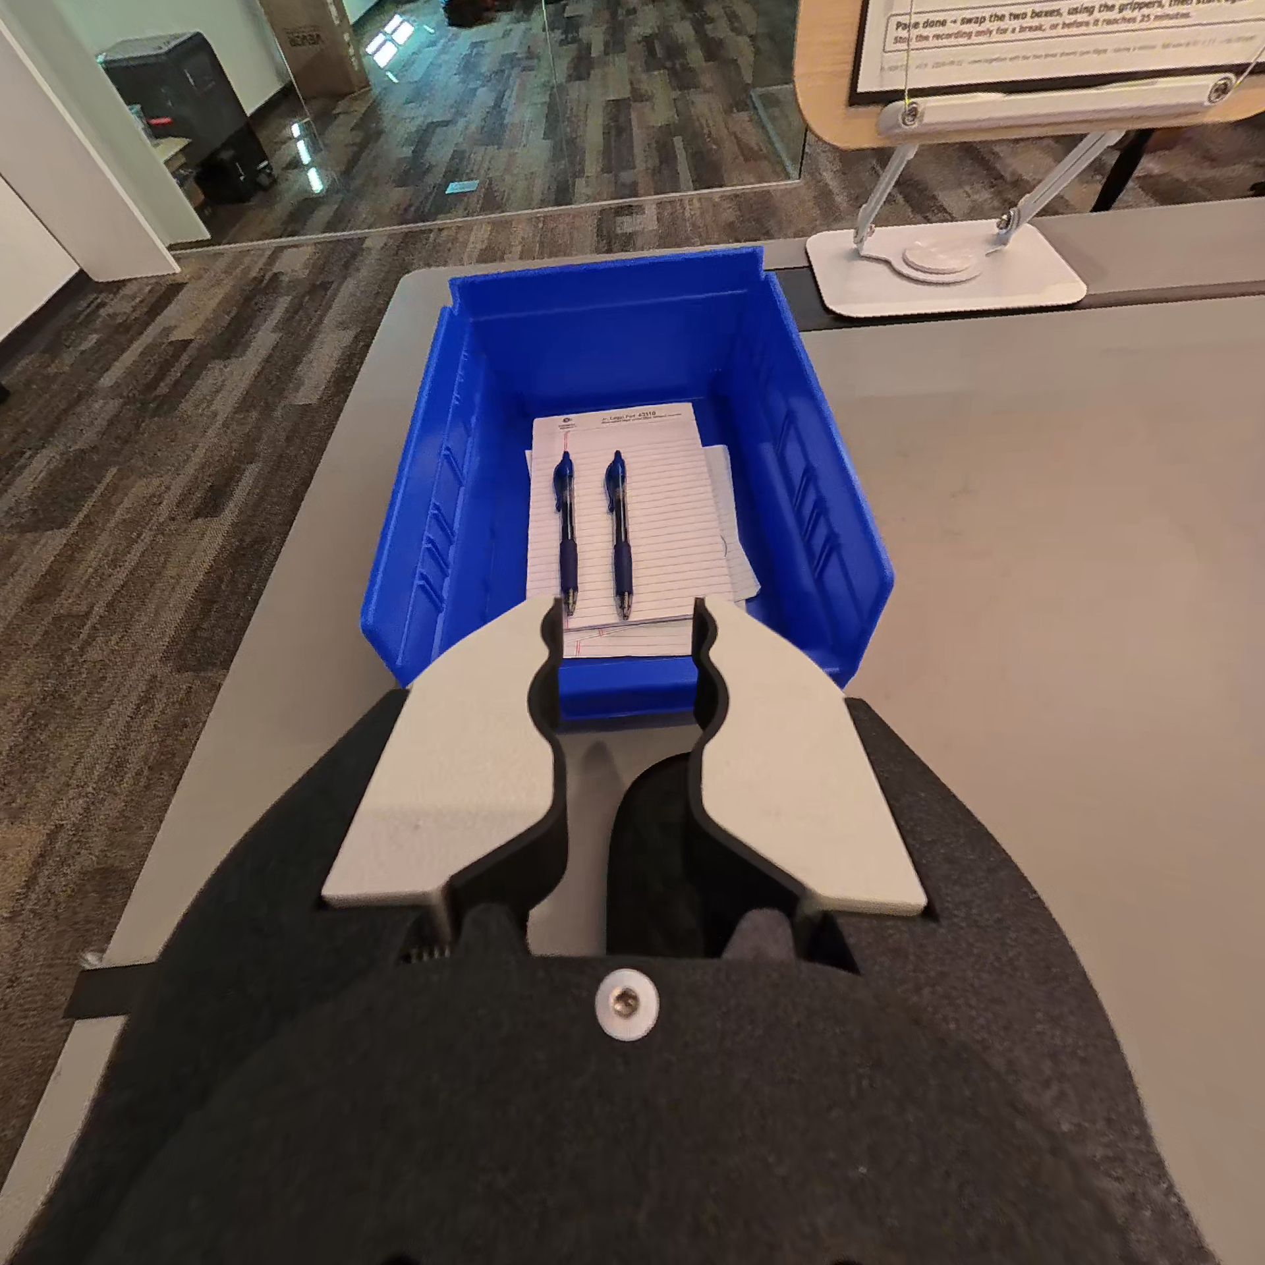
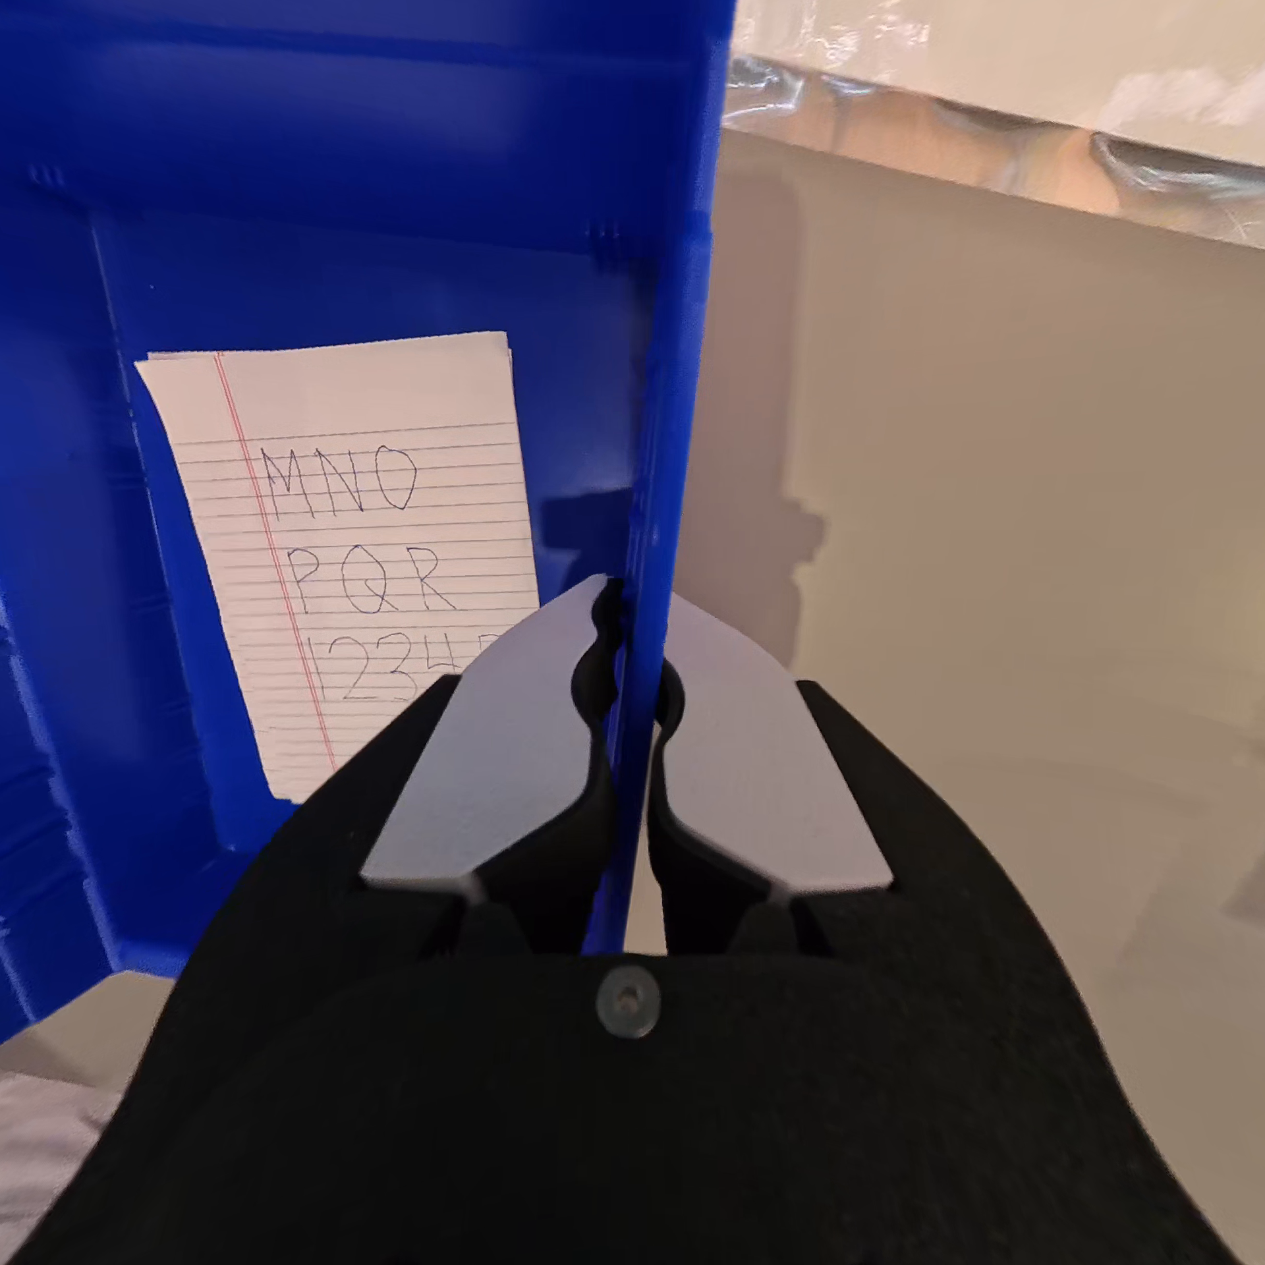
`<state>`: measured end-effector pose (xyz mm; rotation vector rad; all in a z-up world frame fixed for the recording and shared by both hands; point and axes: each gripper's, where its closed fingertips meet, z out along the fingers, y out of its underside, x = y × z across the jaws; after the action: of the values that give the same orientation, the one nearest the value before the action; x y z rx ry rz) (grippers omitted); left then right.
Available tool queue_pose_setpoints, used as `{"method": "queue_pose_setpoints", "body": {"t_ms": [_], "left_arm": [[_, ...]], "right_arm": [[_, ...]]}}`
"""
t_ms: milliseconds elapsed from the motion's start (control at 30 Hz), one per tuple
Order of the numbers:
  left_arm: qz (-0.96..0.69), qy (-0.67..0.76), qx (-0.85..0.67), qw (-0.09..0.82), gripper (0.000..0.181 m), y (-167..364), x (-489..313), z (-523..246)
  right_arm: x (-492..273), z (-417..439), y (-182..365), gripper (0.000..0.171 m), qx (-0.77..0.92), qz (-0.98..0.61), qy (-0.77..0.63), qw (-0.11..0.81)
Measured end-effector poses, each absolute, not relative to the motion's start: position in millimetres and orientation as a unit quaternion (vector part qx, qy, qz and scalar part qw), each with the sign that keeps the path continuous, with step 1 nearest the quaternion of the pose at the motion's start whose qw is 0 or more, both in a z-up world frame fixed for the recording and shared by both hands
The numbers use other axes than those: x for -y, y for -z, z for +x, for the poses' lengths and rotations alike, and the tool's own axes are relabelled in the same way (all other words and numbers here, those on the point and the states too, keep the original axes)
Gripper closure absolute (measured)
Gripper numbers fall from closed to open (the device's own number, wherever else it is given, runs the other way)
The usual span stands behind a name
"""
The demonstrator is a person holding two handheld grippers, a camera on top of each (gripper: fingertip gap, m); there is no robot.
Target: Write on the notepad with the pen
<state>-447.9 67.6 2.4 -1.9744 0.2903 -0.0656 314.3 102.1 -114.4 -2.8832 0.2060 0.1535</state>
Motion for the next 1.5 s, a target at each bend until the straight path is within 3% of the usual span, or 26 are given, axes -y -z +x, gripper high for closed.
{"method": "queue_pose_setpoints", "body": {"t_ms": [367, 467, 600, 700, 767, 833, 967, 1167, 1267, 1300, 1333, 1500], "left_arm": [[-0.840, 0.046, -0.087, 0.533, 0.139, 1.6, -53.7, -465.1], [-0.841, 0.041, -0.081, 0.534, 0.137, -0.5, -49.2, -473.7], [-0.838, 0.027, -0.078, 0.539, 0.136, -7.7, -43.6, -482.3], [-0.836, 0.027, -0.073, 0.544, 0.137, -10.3, -41.6, -484.0], [-0.835, 0.031, -0.072, 0.544, 0.137, -9.0, -41.9, -482.6], [-0.838, 0.035, -0.077, 0.540, 0.137, -5.2, -42.2, -479.7], [-0.846, 0.024, -0.087, 0.526, 0.136, 2.9, -40.0, -482.5], [-0.849, 0.028, -0.075, 0.523, 0.136, 0.9, -39.2, -490.7], [-0.848, 0.020, -0.077, 0.525, 0.136, -3.3, -39.2, -490.0], [-0.847, 0.018, -0.077, 0.525, 0.136, -4.6, -39.3, -488.9], [-0.847, 0.017, -0.078, 0.526, 0.136, -5.8, -39.6, -487.5], [-0.849, 0.009, -0.087, 0.522, 0.136, -8.5, -42.1, -477.2]], "right_arm": [[-105.4, 316.0, 112.0, 0.164, -0.078, -0.984, -0.066, 0.149], [-115.4, 330.9, 85.8, 0.149, -0.081, -0.969, -0.004, 0.231], [-126.9, 335.6, 0.7, 0.138, -0.048, -0.908, 0.113, 0.400], [-126.3, 291.6, -60.7, 0.134, -0.002, -0.851, 0.102, 0.516], [-123.9, 259.5, -69.5, 0.132, 0.046, -0.832, 0.083, 0.546], [-116.0, 268.3, -47.8, 0.143, 0.042, -0.864, 0.133, 0.484], [-94.5, 305.5, 19.3, 0.122, -0.027, -0.931, 0.101, 0.349], [-77.2, 330.6, 77.6, 0.124, -0.085, -0.952, 0.034, 0.293], [-74.4, 325.8, 103.7, 0.136, -0.086, -0.968, -0.011, 0.236], [-78.5, 316.1, 104.5, 0.157, -0.084, -0.966, -0.052, 0.240], [-80.0, 312.2, 104.8, 0.165, -0.082, -0.966, -0.073, 0.236], [-82.4, 316.6, 104.8, 0.166, -0.110, -0.964, -0.086, 0.227]]}}
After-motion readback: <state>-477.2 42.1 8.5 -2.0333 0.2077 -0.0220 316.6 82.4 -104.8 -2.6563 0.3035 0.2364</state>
